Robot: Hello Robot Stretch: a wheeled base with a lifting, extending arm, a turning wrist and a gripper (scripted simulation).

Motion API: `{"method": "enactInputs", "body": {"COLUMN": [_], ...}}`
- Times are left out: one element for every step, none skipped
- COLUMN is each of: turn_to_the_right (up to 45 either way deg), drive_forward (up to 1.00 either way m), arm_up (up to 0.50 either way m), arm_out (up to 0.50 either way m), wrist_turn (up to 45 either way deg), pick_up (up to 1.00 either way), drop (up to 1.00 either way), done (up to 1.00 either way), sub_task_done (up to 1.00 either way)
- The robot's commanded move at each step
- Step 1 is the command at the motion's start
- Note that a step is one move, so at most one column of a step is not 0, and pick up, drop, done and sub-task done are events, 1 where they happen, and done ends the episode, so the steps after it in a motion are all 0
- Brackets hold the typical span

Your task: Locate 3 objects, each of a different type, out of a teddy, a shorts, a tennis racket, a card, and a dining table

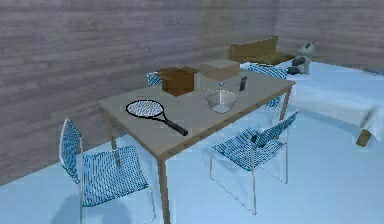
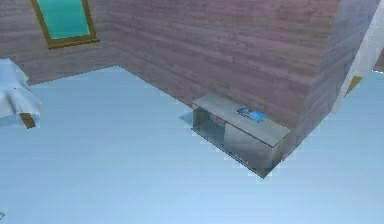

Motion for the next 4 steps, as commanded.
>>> {"method": "enactInputs", "body": {"turn_to_the_right": [45.0, 0.0, -45.0, -21.0], "drive_forward": [0.00, 0.30, 0.00, 0.00], "arm_up": [0.00, 0.00, 0.00, 0.00], "arm_out": [0.00, 0.00, 0.00, 0.00], "wrist_turn": [0.0, 0.0, 0.0, 0.0], "pick_up": [0.00, 0.00, 0.00, 0.00], "drop": [0.00, 0.00, 0.00, 0.00], "done": [0.00, 0.00, 0.00, 0.00], "sub_task_done": [0.00, 0.00, 0.00, 0.00]}}
